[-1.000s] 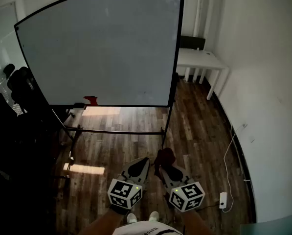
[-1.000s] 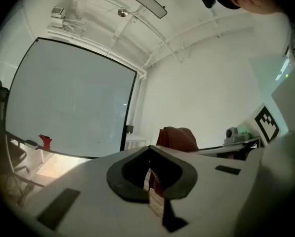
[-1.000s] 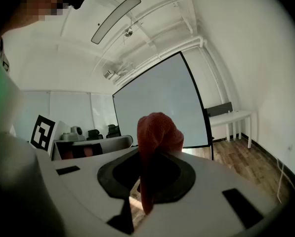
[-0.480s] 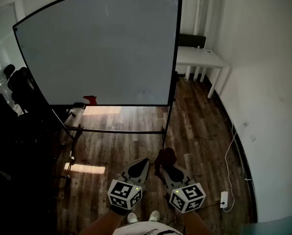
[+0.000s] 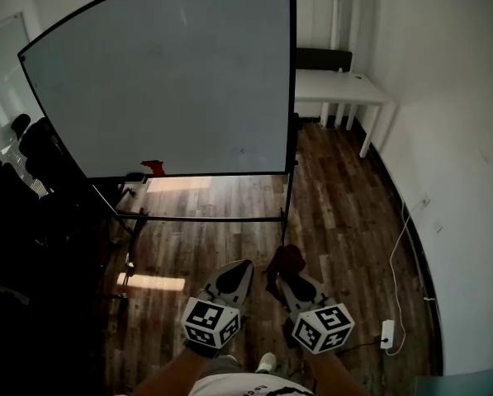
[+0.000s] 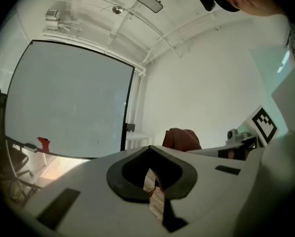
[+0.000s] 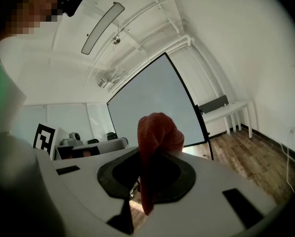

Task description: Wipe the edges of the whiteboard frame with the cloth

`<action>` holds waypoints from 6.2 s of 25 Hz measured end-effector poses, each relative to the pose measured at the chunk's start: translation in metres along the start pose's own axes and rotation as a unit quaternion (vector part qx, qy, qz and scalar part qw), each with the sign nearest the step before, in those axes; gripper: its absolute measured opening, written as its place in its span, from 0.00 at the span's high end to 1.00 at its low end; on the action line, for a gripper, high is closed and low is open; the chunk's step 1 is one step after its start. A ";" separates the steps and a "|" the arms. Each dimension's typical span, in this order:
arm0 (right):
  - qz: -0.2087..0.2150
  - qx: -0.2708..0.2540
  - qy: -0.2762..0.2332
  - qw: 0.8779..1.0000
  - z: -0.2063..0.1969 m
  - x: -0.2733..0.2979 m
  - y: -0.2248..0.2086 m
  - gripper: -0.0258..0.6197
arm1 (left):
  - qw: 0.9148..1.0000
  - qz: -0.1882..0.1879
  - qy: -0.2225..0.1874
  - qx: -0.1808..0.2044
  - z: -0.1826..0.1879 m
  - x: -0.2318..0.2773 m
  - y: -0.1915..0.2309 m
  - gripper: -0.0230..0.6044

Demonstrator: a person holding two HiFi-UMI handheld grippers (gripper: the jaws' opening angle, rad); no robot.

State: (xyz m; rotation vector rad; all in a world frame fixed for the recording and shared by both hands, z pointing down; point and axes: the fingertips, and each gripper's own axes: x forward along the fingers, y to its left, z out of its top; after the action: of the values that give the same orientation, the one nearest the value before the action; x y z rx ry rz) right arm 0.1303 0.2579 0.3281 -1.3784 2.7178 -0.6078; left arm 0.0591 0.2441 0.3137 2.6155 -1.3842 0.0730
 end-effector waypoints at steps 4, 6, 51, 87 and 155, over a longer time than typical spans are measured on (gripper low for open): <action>0.004 0.010 0.003 1.000 0.002 0.005 -0.014 0.89 | 1.000 0.006 0.003 0.001 0.000 0.014 0.001 0.95; 0.004 0.011 0.004 1.000 0.003 0.012 -0.019 0.89 | 1.000 0.007 0.003 -0.001 -0.001 0.021 0.006 0.95; -0.141 0.174 0.072 0.972 -0.038 0.392 -0.332 0.89 | 0.997 -0.060 0.045 -0.023 -0.060 0.376 0.270 0.95; -0.106 0.325 0.013 0.940 -0.127 0.500 -0.429 0.89 | 0.994 -0.058 0.088 -0.038 -0.170 0.453 0.324 0.95; 0.162 0.326 0.135 0.922 -0.200 0.713 -0.099 0.89 | 0.970 0.227 0.039 -0.073 -0.158 0.209 0.567 0.95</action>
State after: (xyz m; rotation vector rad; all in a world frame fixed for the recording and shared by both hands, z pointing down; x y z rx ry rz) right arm -0.2667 -0.2867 0.6505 -0.7058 2.4515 -1.5682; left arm -0.2836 -0.2094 0.5732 2.1105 -1.8530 0.1270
